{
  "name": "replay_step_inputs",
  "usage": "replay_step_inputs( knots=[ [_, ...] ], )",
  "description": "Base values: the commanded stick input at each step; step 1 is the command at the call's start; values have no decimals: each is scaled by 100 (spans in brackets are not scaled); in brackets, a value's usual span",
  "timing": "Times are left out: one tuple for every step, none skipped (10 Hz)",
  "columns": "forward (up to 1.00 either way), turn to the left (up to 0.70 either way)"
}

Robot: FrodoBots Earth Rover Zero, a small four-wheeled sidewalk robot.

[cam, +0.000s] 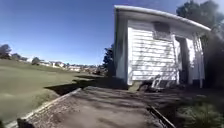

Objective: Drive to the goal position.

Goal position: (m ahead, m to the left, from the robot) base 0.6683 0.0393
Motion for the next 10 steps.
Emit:
replay_step_inputs(
  knots=[
    [50, 0],
    [50, 0],
    [50, 0],
    [50, 0],
    [50, 0],
    [50, 0],
    [50, 0],
    [50, 0],
    [50, 0],
    [50, 0]
  ],
)
